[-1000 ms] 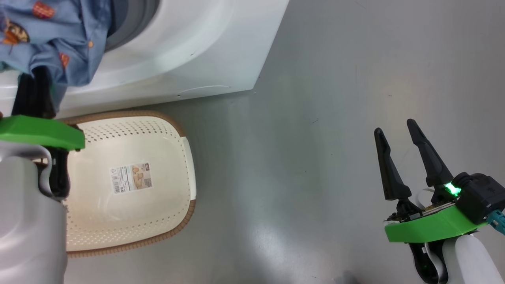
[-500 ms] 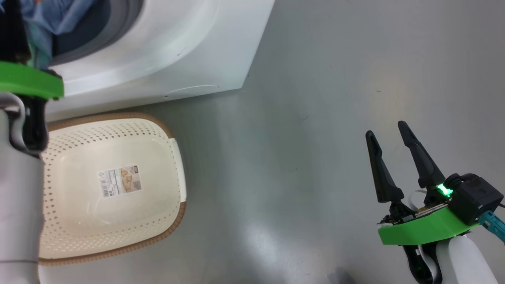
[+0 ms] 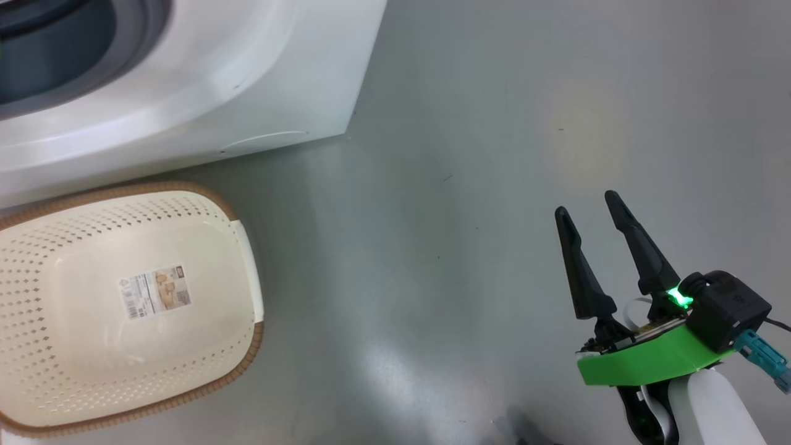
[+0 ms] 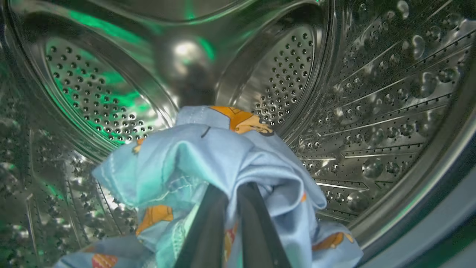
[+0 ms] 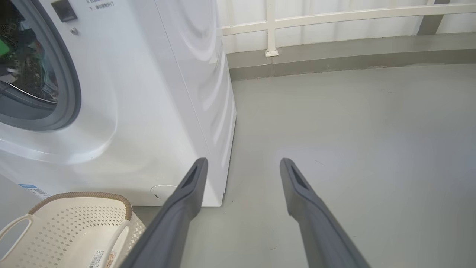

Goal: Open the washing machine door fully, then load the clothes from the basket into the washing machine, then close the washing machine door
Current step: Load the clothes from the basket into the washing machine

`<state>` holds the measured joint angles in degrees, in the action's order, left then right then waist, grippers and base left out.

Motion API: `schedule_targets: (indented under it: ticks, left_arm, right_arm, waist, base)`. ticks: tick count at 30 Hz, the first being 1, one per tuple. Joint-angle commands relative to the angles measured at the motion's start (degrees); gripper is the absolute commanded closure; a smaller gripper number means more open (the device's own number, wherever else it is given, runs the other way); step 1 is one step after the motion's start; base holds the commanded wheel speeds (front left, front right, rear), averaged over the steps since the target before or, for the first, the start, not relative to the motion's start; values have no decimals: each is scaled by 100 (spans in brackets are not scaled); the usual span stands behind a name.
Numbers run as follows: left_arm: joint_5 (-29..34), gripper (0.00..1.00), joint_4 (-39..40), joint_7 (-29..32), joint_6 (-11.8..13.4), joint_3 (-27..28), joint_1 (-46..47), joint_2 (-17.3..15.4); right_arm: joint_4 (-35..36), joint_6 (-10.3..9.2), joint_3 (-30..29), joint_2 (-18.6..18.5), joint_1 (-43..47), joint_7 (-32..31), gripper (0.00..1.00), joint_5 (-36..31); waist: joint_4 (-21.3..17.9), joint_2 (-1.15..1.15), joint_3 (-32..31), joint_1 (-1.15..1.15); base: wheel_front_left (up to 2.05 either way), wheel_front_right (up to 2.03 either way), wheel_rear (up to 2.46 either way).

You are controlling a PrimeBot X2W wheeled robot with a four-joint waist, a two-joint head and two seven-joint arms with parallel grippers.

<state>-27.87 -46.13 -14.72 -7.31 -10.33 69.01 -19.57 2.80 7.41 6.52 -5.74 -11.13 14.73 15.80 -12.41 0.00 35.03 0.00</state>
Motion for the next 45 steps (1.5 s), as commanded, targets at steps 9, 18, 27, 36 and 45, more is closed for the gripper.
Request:
schedule_targets:
  ticks: [9, 18, 27, 36, 45]
  left_arm:
    - [478, 100, -218, -28, -18, 281, 26, -505]
    - [452, 56, -1354, -28, -18, 43, 273, -556]
    - [228, 0, -1472, -28, -18, -112, 363, -523]
    - [16, 0, -1232, -28, -18, -131, 33, -418]
    - [15, 0, -693, -28, -18, 153, -541, -174]
  right_arm:
    - [41, 8, 398, -43, -82, 27, 0, 37]
    - [28, 8, 505, -154, 19, 27, 0, 88]
    - [40, 8, 459, -124, 18, 27, 0, 63]
    - [46, 8, 413, -143, 35, 27, 0, 51]
    - [51, 8, 275, -179, 69, 27, 0, 35]
  waist:
    - [-329, 0, -37, 0]
    - [-469, 0, -184, 0]
    - [-383, 0, -223, 0]
    - [-260, 0, -289, 0]
    - [-52, 0, -348, 0]
  base:
    - [0, 0, 0]
    - [0, 0, 0]
    - [0, 0, 0]
    - [0, 0, 0]
    - [0, 0, 0]
